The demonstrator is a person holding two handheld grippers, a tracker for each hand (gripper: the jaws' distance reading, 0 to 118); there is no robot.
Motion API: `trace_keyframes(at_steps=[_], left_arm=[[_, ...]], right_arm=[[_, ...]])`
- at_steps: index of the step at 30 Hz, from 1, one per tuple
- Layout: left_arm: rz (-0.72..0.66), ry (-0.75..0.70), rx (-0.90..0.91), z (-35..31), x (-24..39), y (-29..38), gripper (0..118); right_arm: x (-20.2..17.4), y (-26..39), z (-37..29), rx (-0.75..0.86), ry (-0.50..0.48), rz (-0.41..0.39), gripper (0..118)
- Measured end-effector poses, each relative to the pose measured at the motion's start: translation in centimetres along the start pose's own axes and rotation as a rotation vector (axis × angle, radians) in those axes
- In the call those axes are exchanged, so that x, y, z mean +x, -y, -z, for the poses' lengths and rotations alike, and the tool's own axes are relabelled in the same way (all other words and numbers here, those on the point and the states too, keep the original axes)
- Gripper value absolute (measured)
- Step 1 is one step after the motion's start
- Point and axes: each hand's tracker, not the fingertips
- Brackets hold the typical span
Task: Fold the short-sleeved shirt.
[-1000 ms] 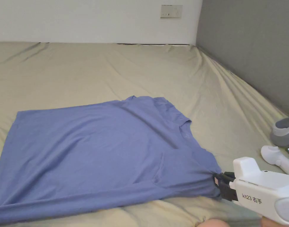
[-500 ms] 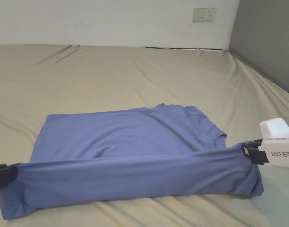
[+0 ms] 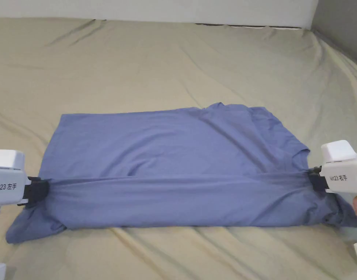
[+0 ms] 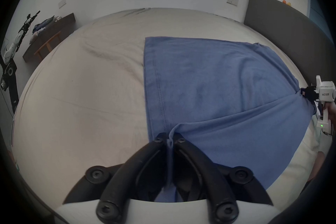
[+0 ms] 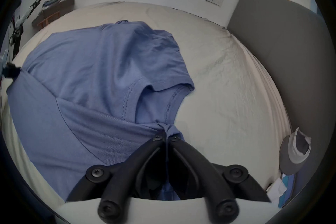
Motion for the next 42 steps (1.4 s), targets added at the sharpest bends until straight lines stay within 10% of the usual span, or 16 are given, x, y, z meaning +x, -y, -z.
trace_keyframes(at_steps=[2,4,6,10,14,15,17,23,25,27,30,36,38,39,42], left_arm=[[-0.046,-0.101,0.014,-1.0,-0.6,-0.3,39],[-0.125,-0.131,0.089,-3.8,-1.6,-0.1,89],[-0.211,-0.071,0.197,-7.6,-2.6,0.2,101],[-0.301,-0.063,0.343,-15.7,-1.7,3.4,99],[-0.185,-0.052,0.431,-20.2,0.8,7.7,0],[-0.155,-0.075,0.411,-21.0,2.0,8.9,0],[-0.113,0.032,0.293,-21.0,2.6,10.0,0],[-0.127,0.007,0.243,-17.3,3.0,11.1,0],[-0.172,0.025,0.176,-15.0,2.4,9.6,25],[-0.199,-0.021,0.125,-12.0,2.2,8.2,94],[-0.22,-0.024,0.075,-7.8,1.8,7.1,106],[-0.222,-0.131,0.095,-4.3,3.0,7.4,73],[-0.197,-0.043,0.087,-4.6,3.6,7.1,16],[-0.182,-0.01,0.082,-5.1,4.2,7.3,6],[-0.05,-0.056,0.071,-5.3,5.5,7.0,6]], right_arm=[[0.5,0.1,-1.5,0.048,0.013,0.044,16],[1.2,0.2,-4.5,0.133,0.082,0.072,71],[2.6,0.9,-8.4,0.248,0.051,0.165,91],[2.6,3.9,-16.1,0.426,-0.014,0.285,88],[0.5,7.4,-20.1,0.49,0.017,0.206,0],[-0.3,8.0,-21.1,0.544,0.133,0.16,0],[-0.5,10.1,-20.6,0.433,-0.061,0.3,0],[-2.6,11.2,-19.5,0.391,-0.045,0.247,0],[-3.1,11.4,-19.1,0.37,-0.067,0.252,0],[-3.7,11.3,-18.8,0.362,-0.073,0.241,0],[-3.4,11.8,-18.3,0.369,-0.084,0.235,0],[-3.0,12.0,-17.4,0.345,-0.097,0.235,0],[-2.7,12.2,-16.8,0.337,-0.094,0.231,0],[-2.7,12.2,-16.4,0.327,-0.089,0.226,0],[-2.5,12.3,-15.1,0.303,-0.069,0.223,0]])
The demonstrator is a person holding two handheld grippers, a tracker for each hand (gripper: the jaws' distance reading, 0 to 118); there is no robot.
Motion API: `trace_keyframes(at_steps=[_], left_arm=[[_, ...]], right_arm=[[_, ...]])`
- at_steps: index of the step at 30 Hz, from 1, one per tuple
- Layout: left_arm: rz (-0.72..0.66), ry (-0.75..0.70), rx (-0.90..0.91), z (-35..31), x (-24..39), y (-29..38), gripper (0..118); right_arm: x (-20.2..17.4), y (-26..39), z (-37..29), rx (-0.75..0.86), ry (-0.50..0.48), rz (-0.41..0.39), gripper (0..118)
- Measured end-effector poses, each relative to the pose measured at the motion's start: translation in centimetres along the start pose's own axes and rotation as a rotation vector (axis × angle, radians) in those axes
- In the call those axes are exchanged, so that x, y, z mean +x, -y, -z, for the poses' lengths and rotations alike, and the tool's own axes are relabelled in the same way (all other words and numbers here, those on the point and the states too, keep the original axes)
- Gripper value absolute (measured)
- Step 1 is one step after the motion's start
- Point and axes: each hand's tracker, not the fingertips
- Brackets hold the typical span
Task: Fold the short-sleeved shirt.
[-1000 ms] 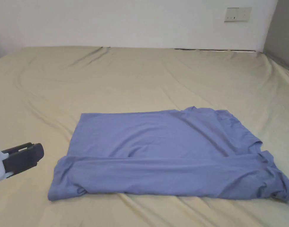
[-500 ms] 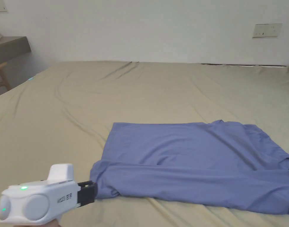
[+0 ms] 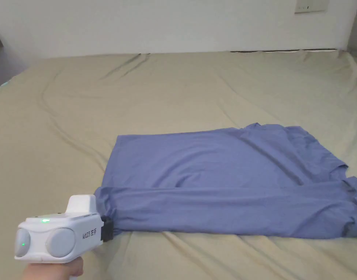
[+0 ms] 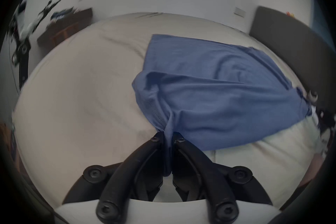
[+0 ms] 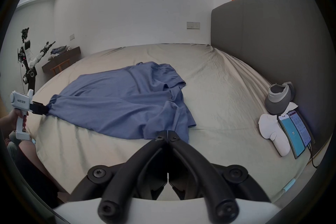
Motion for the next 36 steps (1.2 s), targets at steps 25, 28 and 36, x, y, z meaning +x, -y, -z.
trace_keyframes(at_steps=[25,28,36], left_arm=[[-0.091,0.068,0.053,-5.0,-2.1,-1.2,6],[-0.12,0.11,0.081,-7.0,-2.7,-1.8,6],[-0.092,0.135,0.088,-13.0,-5.2,0.5,6]], right_arm=[[2.7,-1.9,7.1,-0.172,-0.032,-0.119,6],[2.6,-2.1,4.8,-0.155,-0.037,-0.124,6],[2.3,-0.9,-3.4,-0.162,-0.093,-0.172,6]])
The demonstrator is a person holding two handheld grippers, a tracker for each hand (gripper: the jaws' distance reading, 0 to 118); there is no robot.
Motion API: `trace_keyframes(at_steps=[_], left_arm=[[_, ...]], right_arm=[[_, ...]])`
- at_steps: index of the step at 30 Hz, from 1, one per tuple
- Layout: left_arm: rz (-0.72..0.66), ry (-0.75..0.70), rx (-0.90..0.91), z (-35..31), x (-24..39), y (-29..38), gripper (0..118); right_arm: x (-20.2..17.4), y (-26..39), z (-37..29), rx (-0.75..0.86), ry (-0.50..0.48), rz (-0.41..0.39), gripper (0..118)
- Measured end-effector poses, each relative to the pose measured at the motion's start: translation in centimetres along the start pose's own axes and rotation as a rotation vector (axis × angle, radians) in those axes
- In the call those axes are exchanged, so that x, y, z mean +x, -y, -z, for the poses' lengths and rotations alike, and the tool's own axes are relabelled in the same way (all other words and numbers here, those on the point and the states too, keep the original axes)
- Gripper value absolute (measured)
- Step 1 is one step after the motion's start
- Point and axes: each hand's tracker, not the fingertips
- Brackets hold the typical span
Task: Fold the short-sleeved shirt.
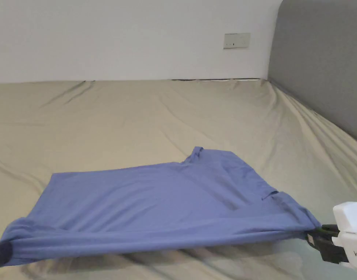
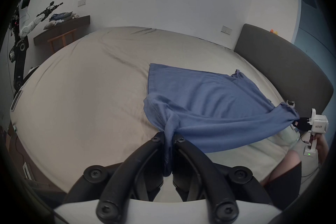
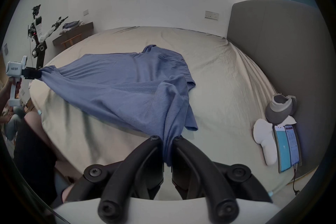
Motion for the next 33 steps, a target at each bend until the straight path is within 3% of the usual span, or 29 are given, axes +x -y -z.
trace_keyframes(at_steps=[6,9,12,16,17,18,19,20,21,22,23,25,27,28,29,30,31,32,33], left_arm=[[0.061,0.024,-0.098,-2.2,0.2,4.6,6],[0.064,0.006,-0.165,-1.1,0.3,6.5,6],[0.095,-0.006,-0.2,-0.1,0.4,7.7,6],[0.122,-0.02,-0.22,1.0,0.3,8.6,6],[0.119,-0.022,-0.225,1.7,-0.4,8.8,10],[0.115,-0.031,-0.225,1.6,-0.6,8.7,23],[0.112,-0.06,-0.219,1.5,-0.9,8.5,44],[0.115,-0.063,-0.219,1.2,-1.2,8.3,71],[0.112,-0.046,-0.207,0.4,-1.6,8.0,84],[0.095,-0.009,-0.164,-0.5,-2.0,7.3,90],[0.076,0.004,-0.125,-1.3,-2.3,6.6,90],[0.039,-0.014,-0.032,-3.9,-1.5,4.5,90],[0.028,-0.047,0.073,-5.4,-0.9,2.3,82],[0.035,-0.071,0.124,-6.1,-0.3,1.3,62],[0.049,-0.083,0.161,-6.4,0.1,0.3,20],[0.077,-0.089,0.194,-6.5,0.7,-0.7,0],[0.094,-0.091,0.223,-6.4,1.1,-1.6,0],[0.089,-0.071,0.241,-6.2,1.7,-2.2,0],[0.095,-0.045,0.229,-5.8,2.5,-2.8,0]], right_arm=[[-1.6,3.9,-1.8,-0.099,0.003,-0.068,6],[-1.5,5.2,-0.7,-0.137,0.015,-0.043,6],[-1.5,6.2,0.3,-0.166,0.058,-0.072,6],[-1.0,7.2,1.0,-0.184,0.042,-0.014,6],[-0.8,7.4,0.7,-0.177,0.037,-0.015,6],[-0.7,7.5,0.4,-0.157,0.034,-0.017,8],[-0.4,7.5,0.2,-0.154,0.034,-0.007,13],[-0.1,7.5,-0.2,-0.151,0.045,0.02,33],[0.4,7.4,-0.8,-0.144,0.077,0.054,54],[1.2,7.3,-1.9,-0.115,0.085,0.076,74],[1.6,7.0,-2.9,-0.06,0.076,0.101,86],[2.3,5.7,-5.2,0.08,0.052,0.175,86],[1.6,3.3,-7.1,0.164,0.071,0.22,86],[1.3,2.0,-7.6,0.215,0.089,0.229,85],[1.0,0.9,-7.9,0.253,0.102,0.232,75],[0.5,-0.7,-8.2,0.285,0.12,0.215,52],[0.1,-2.0,-8.1,0.318,0.124,0.185,15],[-0.3,-3.0,-7.9,0.359,0.141,0.162,0],[-0.8,-3.7,-7.3,0.345,0.162,0.168,0]])
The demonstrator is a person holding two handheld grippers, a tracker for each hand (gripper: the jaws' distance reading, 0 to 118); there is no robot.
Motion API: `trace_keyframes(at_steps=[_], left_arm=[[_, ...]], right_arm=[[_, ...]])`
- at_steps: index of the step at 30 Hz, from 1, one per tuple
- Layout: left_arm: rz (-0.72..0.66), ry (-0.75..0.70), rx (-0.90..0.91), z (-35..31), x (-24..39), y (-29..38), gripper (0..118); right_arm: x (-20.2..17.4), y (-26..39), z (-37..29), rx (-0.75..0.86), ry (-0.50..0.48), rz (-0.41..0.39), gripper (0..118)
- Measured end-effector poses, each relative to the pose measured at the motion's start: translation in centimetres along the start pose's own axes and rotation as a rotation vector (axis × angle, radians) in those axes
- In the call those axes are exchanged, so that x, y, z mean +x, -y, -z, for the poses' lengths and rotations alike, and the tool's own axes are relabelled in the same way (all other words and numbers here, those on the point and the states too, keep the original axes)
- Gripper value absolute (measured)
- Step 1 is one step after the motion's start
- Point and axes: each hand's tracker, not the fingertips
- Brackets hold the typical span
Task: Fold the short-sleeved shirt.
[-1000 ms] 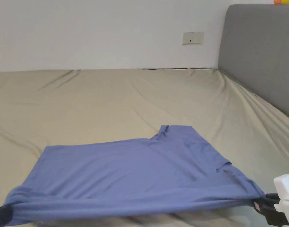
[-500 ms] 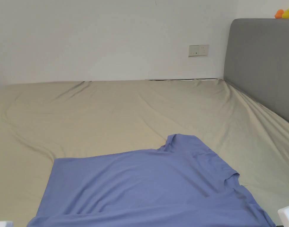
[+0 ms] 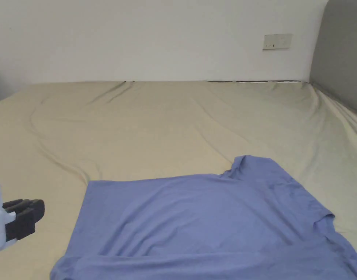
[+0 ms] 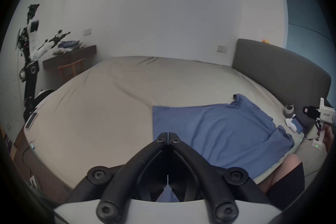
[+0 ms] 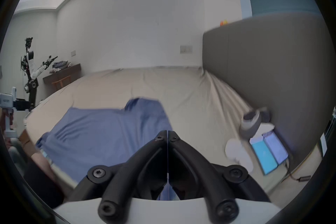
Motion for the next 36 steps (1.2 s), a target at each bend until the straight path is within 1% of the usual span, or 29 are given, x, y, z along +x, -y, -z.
trace_keyframes(at_steps=[1,2,3,5,8,9,10,12,13,14,17,19,21,22,23,24,25,26,27,29,31,32,33,34,35,36], left_arm=[[0.007,0.029,-0.018,1.2,0.2,-0.5,0],[0.001,0.023,-0.024,2.3,0.4,-0.9,0],[0.003,0.017,-0.036,3.8,0.8,-1.2,0],[0.009,0.006,-0.067,7.0,0.9,-1.8,0],[-0.059,-0.006,-0.082,12.9,0.1,-2.7,0],[-0.056,-0.016,-0.101,15.4,-0.3,-3.1,0],[-0.054,-0.031,-0.157,18.0,-0.6,-3.4,10],[-0.045,-0.075,-0.213,23.2,-1.9,-3.4,67],[-0.035,-0.093,-0.238,25.7,-2.4,-3.3,93],[-0.035,-0.113,-0.261,27.6,-2.7,-3.1,107],[-0.063,-0.181,-0.297,32.7,-3.5,-2.4,105],[-0.109,-0.2,-0.336,35.2,-3.8,-1.6,100],[-0.092,-0.223,-0.38,36.6,-3.2,-0.5,82],[-0.055,-0.23,-0.407,37.2,-2.9,0.1,80],[-0.04,-0.246,-0.344,36.6,-2.5,0.3,76],[-0.051,-0.24,-0.28,36.1,-2.2,-0.1,59],[-0.058,-0.198,-0.304,36.0,-2.0,-0.2,39],[-0.064,-0.19,-0.3,35.6,-1.8,-0.1,0],[-0.046,-0.138,-0.291,35.3,-1.6,-0.3,0],[-0.017,-0.143,-0.285,33.6,-1.1,-0.8,0],[-0.006,-0.113,-0.284,32.5,-1.2,-1.2,0],[-0.004,-0.113,-0.281,32.3,-0.4,-1.5,0],[-0.002,-0.112,-0.275,31.8,-0.4,-1.8,0],[-0.001,-0.106,-0.269,31.3,-0.4,-2.1,0],[-0.002,-0.097,-0.263,30.9,-0.5,-2.4,0],[0.004,-0.095,-0.257,31.0,-0.5,-2.7,0]], right_arm=[[0.1,-1.4,0.6,0.166,0.055,-0.096,0],[0.1,-1.2,1.9,0.049,-0.022,-0.002,0],[-0.2,-1.0,3.3,-0.056,-0.05,0.08,0],[-1.2,-1.9,5.4,0.009,-0.037,0.019,0],[-2.5,-1.7,8.4,-0.028,-0.077,-0.001,0],[-2.7,-1.7,9.5,-0.042,-0.099,-0.001,0],[-3.1,-1.5,10.6,-0.066,-0.131,0.002,0],[-3.6,-1.3,12.5,-0.091,-0.157,0.006,0],[-4.0,-1.2,13.4,-0.101,-0.163,-0.001,0],[-4.3,-1.0,14.1,-0.114,-0.168,-0.007,0],[-4.7,-0.4,16.1,-0.151,-0.196,-0.004,0],[-4.9,-0.1,17.3,-0.175,-0.203,-0.025,0],[-4.8,0.1,18.4,-0.194,-0.204,-0.052,0],[-4.6,0.1,19.0,-0.2,-0.201,-0.057,0],[-4.4,0.1,19.5,-0.203,-0.193,-0.058,0],[-4.1,0.0,20.0,-0.209,-0.185,-0.053,0],[-3.8,-0.1,20.5,-0.212,-0.185,-0.043,0],[-3.5,-0.3,21.1,-0.216,-0.186,-0.027,0],[-3.3,-0.4,21.8,-0.221,-0.186,-0.013,0],[-3.0,-0.6,23.0,-0.22,-0.174,-0.018,0],[-2.8,-1.2,25.2,-0.244,-0.135,-0.05,0],[-2.6,-1.5,26.1,-0.262,-0.134,-0.051,1],[-2.3,-2.0,27.5,-0.301,-0.136,-0.048,5],[-2.1,-2.4,28.9,-0.304,-0.115,-0.038,21],[-2.0,-2.8,30.1,-0.303,-0.094,-0.036,59],[-1.9,-3.1,31.7,-0.307,-0.075,-0.049,87]])
